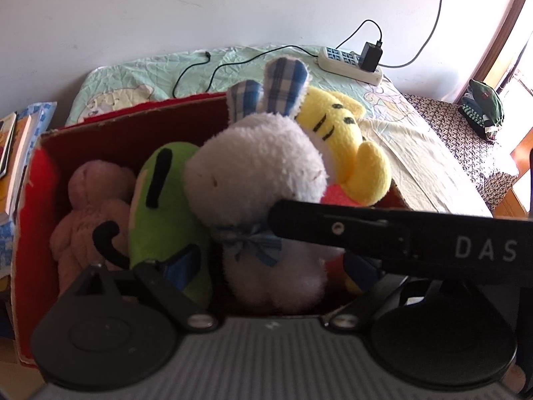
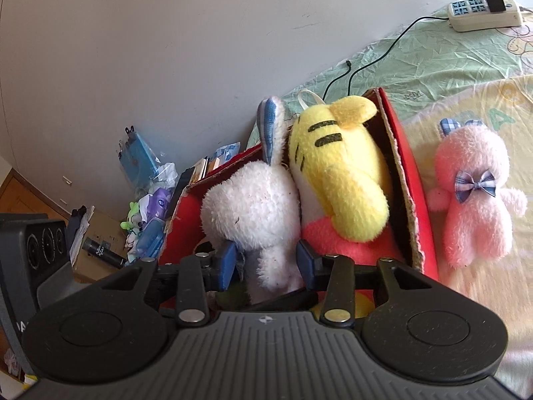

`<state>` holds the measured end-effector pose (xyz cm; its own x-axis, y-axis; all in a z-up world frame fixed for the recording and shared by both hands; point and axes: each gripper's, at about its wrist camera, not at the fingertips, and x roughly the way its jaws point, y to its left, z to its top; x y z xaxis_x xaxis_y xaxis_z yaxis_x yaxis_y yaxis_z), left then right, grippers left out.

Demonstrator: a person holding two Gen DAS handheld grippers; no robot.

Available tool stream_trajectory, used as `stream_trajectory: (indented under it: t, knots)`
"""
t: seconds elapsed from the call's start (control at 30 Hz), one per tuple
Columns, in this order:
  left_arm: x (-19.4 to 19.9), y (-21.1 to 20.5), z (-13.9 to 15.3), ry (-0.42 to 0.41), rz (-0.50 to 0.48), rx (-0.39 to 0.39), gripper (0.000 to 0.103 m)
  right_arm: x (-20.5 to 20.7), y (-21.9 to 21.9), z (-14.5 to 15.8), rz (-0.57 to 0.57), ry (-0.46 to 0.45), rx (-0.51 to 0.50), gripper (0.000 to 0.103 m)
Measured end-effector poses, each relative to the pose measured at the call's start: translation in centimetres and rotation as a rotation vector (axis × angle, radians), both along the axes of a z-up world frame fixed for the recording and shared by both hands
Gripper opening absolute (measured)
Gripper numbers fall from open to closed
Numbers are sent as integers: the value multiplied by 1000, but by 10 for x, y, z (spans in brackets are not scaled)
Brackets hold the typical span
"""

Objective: Organize objects
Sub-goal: 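Open the right gripper and release the white bunny in the box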

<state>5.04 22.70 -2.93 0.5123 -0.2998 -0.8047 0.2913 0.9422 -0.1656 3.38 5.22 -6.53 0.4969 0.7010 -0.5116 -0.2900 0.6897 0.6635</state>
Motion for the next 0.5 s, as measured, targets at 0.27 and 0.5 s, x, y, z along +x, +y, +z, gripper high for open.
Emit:
stream_trajectory:
  t: [0.27, 0.5]
  knots:
    - [1, -8, 0, -2, -11, 22, 94, -12, -9, 4, -52, -17, 20, 44]
    - [1, -7, 0, 3, -7, 22, 94, -17, -14, 6, -78, -25, 16, 44]
